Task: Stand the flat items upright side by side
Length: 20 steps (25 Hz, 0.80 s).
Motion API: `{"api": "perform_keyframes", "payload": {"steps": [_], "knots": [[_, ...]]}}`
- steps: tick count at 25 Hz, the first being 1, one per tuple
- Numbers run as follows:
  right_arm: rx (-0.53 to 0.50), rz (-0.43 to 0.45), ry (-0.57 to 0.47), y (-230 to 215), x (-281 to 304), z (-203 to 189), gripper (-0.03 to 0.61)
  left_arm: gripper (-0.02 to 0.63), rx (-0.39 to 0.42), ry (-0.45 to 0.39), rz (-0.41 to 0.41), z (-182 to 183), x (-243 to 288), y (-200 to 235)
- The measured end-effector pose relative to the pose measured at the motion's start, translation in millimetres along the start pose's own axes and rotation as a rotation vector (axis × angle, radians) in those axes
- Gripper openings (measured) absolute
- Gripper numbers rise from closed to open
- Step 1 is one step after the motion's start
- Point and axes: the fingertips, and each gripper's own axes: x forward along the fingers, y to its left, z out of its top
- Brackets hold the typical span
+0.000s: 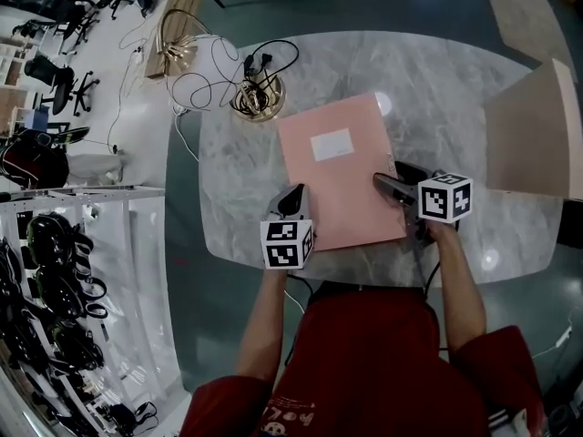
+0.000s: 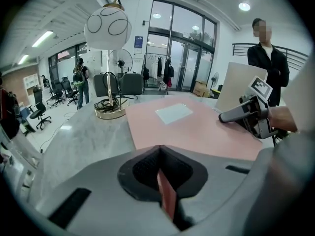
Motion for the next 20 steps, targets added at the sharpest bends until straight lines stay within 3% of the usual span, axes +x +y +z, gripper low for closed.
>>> {"api": "perform_keyframes", "payload": {"steps": [9,20], "knots": [[-0.135,-0.013,-0.027,40.8,-21.4,12.7,0.295,0.003,-0.084,-0.062,-0.018,-0.5,-6.7,8.2],[-0.257,-0.107,-0.114,61.3,-62.9,43.1,0.287,0.003,-0.222,-0.155,-0.138,6.9,9.0,-20.9]]}}
